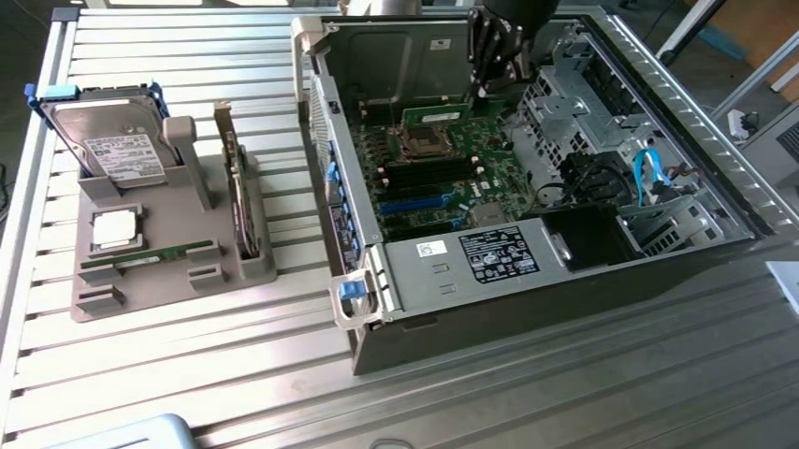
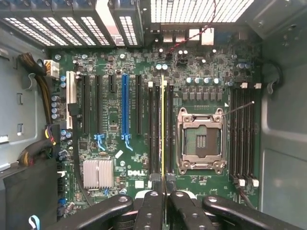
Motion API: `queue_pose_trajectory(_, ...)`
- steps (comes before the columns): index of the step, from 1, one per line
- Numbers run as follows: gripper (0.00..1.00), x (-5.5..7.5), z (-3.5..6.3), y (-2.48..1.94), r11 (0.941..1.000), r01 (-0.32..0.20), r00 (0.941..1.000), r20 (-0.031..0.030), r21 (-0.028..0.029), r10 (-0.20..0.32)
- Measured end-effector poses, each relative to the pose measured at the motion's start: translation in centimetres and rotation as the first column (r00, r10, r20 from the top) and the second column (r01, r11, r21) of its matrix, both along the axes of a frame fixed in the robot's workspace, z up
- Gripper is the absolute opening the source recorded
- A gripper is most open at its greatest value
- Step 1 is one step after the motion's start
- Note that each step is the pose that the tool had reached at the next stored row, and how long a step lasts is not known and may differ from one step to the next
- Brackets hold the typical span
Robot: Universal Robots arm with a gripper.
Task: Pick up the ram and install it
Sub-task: 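Insert the ram into the slot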
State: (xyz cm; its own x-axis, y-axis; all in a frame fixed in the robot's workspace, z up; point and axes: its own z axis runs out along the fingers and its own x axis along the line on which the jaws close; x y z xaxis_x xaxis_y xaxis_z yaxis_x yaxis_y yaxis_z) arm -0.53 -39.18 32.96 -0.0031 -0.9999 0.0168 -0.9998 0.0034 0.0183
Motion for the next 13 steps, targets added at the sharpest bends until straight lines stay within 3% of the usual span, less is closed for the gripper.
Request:
queue_pose_trajectory(5,0.12,0.0,-0.71,-0.01,1.0000,0.005,1.0000,0.0018,-0.0018,-0.005)
queue_pose_trajectory(9,0.12,0.0,-1.87,-0.01,0.9999,0.013,0.9999,0.0053,-0.0045,-0.013)
queue_pose_trajectory(13,0.12,0.0,-3.10,-0.01,0.9996,0.027,0.9996,0.0083,-0.0113,-0.026)
